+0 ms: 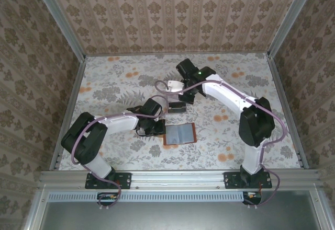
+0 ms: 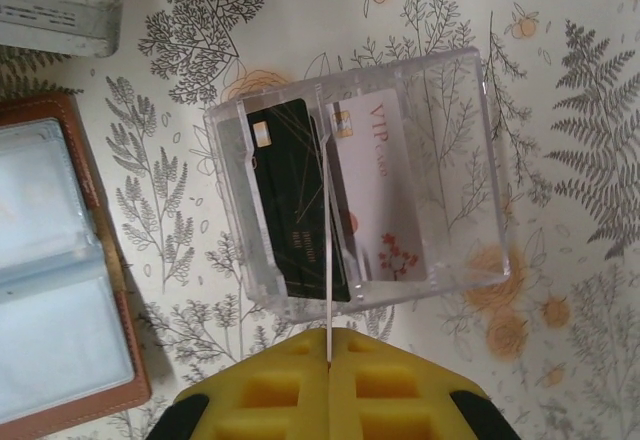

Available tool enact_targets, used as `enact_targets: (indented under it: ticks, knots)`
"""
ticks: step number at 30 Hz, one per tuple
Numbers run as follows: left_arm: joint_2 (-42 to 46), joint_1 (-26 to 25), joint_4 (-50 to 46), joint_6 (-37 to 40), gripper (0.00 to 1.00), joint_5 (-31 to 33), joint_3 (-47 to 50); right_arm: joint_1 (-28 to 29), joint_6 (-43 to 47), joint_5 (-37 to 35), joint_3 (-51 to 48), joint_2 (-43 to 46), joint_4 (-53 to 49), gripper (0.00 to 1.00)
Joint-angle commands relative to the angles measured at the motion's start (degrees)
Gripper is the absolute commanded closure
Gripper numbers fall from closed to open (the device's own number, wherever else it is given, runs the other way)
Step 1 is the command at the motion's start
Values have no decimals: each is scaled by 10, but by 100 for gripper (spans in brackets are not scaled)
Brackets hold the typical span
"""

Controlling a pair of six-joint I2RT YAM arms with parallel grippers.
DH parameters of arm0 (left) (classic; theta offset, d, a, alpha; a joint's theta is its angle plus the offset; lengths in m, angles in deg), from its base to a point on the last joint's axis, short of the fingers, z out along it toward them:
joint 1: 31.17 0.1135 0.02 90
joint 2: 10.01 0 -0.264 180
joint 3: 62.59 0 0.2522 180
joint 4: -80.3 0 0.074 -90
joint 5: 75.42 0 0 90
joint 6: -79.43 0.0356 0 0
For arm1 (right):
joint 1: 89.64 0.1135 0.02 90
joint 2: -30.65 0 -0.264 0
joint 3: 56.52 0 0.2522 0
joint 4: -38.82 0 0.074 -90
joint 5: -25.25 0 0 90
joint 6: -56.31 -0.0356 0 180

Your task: Take the credit cards out of the card holder

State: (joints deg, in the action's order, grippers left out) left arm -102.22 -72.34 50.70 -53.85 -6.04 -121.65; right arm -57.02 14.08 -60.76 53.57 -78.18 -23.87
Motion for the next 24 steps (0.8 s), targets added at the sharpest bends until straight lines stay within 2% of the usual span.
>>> enact_targets:
  ticks: [1, 16, 24]
  knots:
    - [-12, 6, 0, 5, 96, -5, -8, -2, 59, -10, 52, -37, -63, 100]
    - [-4, 20, -11, 15, 96, -4, -16, -5, 97, -12, 230, -174, -174, 100]
    - [8, 23, -14, 14, 96, 0, -6, -5, 104, -17, 277, -213, -195, 100]
